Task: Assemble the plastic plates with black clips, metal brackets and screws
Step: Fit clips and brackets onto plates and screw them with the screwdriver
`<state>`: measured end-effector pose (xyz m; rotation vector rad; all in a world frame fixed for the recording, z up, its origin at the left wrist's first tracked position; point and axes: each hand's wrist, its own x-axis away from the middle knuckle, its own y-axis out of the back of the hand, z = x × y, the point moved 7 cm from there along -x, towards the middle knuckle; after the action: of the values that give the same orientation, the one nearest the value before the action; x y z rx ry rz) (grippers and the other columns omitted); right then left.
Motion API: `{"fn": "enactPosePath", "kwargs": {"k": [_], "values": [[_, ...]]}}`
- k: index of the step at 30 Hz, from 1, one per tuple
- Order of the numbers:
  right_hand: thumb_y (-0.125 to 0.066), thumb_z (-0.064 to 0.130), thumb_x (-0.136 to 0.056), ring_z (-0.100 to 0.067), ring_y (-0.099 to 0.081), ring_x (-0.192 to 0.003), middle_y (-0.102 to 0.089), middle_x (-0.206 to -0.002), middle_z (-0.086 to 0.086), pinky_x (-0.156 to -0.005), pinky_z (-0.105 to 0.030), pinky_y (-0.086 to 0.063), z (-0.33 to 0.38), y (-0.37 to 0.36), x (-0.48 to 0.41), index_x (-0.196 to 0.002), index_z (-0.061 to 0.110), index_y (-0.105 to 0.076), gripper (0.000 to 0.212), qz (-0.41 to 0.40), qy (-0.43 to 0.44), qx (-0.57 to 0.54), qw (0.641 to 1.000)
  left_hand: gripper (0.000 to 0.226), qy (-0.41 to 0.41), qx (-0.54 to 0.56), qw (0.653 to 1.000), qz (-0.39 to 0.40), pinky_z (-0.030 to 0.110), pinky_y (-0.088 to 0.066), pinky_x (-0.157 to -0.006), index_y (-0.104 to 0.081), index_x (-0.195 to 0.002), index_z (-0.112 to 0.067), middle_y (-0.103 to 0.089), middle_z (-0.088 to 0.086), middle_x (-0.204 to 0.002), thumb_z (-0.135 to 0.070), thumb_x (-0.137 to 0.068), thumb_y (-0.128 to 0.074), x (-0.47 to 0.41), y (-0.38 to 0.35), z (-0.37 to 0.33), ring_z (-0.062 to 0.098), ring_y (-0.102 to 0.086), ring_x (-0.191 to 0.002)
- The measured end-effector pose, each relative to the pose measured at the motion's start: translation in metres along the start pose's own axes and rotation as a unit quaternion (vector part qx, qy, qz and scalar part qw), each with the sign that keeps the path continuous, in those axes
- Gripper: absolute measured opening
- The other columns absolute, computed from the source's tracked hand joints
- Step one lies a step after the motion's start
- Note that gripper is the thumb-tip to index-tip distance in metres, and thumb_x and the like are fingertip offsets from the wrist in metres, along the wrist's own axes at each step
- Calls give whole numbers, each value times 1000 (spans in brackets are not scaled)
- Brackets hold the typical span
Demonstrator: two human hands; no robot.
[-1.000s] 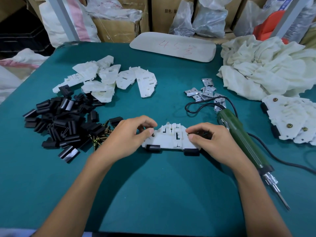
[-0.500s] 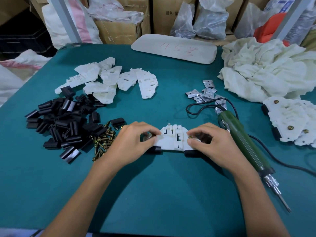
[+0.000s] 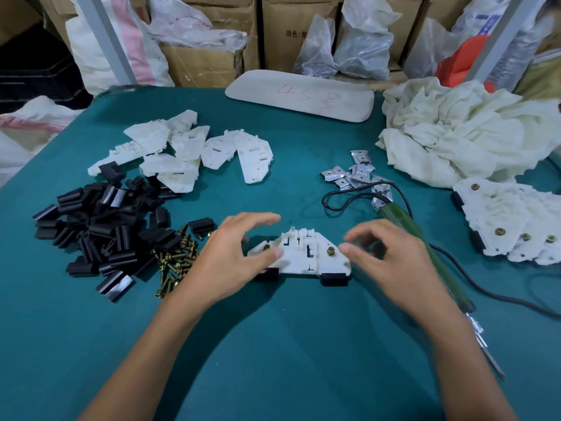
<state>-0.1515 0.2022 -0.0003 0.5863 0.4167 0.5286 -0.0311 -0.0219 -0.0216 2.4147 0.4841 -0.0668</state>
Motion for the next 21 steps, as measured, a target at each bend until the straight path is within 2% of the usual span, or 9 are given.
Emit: {"fn": "enactPosePath", "kwargs": {"k": [2,4,6,8,10,13,15,17,21], "values": [[-70,55,-83,-6,-62,-82,-66,-86,16,-70,-19,-43,-2,29,10,-66,30,-58,32,-62,0,40,997,4,-9,9,999,-41,20,-41,-88,-69,-95,-40,-64,-27,-110,-37,-93,-67,-4,4,-3,3,-54,-115],[-62,63,-84,-7,-59,-78,-63,-79,11,-68,-30,-42,-10,55,20,-68,29,-55,38,-96,-27,130,986,18,-22,9,998,-56,21,-39,-86,-67,-84,-36,-65,-22,-102,-37,-99,-58,-6,0,-8,5,-54,-109],[-65,63,-84,-18,-59,-89,-59,-97,9,-74,-35,-43,-29,64,28,-99,34,-60,33,-41,-108,226,967,29,-34,1,998,-61,23,-39,-85,-64,-78,-33,-65,-19,-95,-44,-101,-50,-7,-5,-14,5,-53,-104],[-69,59,-85,-25,-57,-96,-53,-109,2,-79,-38,-42,-46,60,36,-129,38,-44,55,52,-193,276,940,35,-43,-11,998,-55,28,-40,-89,-59,-74,-32,-65,-19,-94,-56,-96,-50,-8,-13,-19,1,-52,-104],[-71,54,-86,-25,-55,-89,-56,-104,1,-76,-37,-38,-52,60,37,-134,40,-37,60,59,-219,284,932,37,-35,-29,999,-22,30,-36,-98,-63,-85,-34,-62,-28,-114,-71,-83,-58,-7,-22,-21,-11,-45,-114],[-77,53,-81,-21,-58,-83,-62,-94,7,-71,-34,-39,-53,67,34,-127,36,-46,58,48,-242,276,929,78,-27,-123,989,74,25,-22,-102,-47,-136,-48,-38,-32,-143,-82,-68,-64,-2,-42,-19,-12,-29,-128],[-84,48,-77,-12,-63,-77,-65,-88,15,-65,-28,-44,-58,71,35,-116,32,-58,50,34,-281,163,945,85,-40,-160,984,72,22,-20,-100,-39,-145,-46,-36,-26,-151,-77,-71,-67,0,-46,-17,-1,-32,-136],[-89,36,-71,-15,-70,-70,-74,-84,3,-58,-24,-50,-62,66,41,-106,19,-74,42,0,-313,-83,946,84,-37,-149,987,50,22,-21,-101,-40,-145,-44,-40,-24,-148,-73,-72,-70,1,-44,-15,2,-36,-132],[-94,31,-59,-21,-58,-69,-66,-95,-14,-51,-26,-52,-55,28,55,-116,-3,-72,70,6,-339,-494,801,93,-12,-95,994,56,28,-25,-107,-38,-147,-44,-31,-32,-133,-75,-67,-73,2,-45,-11,-12,-23,-114]]}}
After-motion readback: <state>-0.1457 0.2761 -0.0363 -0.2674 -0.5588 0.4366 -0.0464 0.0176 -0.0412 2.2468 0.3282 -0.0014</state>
